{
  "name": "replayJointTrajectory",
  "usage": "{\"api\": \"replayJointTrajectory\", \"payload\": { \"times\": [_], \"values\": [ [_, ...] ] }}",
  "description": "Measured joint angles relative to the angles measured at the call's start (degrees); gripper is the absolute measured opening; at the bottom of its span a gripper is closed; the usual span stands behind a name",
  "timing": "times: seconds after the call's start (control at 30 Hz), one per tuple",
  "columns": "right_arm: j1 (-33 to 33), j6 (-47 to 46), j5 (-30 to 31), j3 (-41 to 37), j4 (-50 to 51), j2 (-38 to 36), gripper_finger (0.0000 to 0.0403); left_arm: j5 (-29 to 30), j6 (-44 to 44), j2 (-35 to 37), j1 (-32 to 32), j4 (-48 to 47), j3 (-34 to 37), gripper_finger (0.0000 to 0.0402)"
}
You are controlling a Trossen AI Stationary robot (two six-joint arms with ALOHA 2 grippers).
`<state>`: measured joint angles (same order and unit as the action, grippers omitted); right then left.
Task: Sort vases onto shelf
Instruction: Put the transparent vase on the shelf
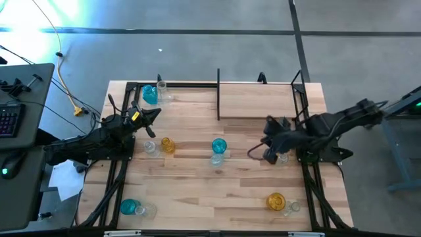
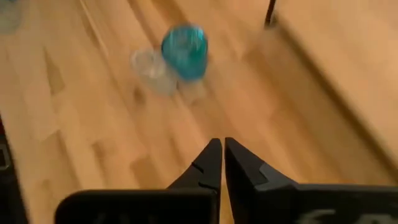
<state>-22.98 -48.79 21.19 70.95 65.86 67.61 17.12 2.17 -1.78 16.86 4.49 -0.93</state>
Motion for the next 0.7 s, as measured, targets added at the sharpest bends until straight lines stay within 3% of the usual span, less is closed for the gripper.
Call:
{"api": "replayJointTrajectory", "payload": {
  "times": [0.4,0.7],
  "values": [
    [-15.24,-35.97,-19.29,8.03,8.33,13.32,0.0129,-0.01,0.00,0.01,-0.01,0.00,0.00,0.0001],
    [-29.69,-60.69,-22.32,9.65,11.68,15.02,0.0161,0.00,-0.01,0.00,-0.01,0.02,0.00,0.0001]
  ]
}}
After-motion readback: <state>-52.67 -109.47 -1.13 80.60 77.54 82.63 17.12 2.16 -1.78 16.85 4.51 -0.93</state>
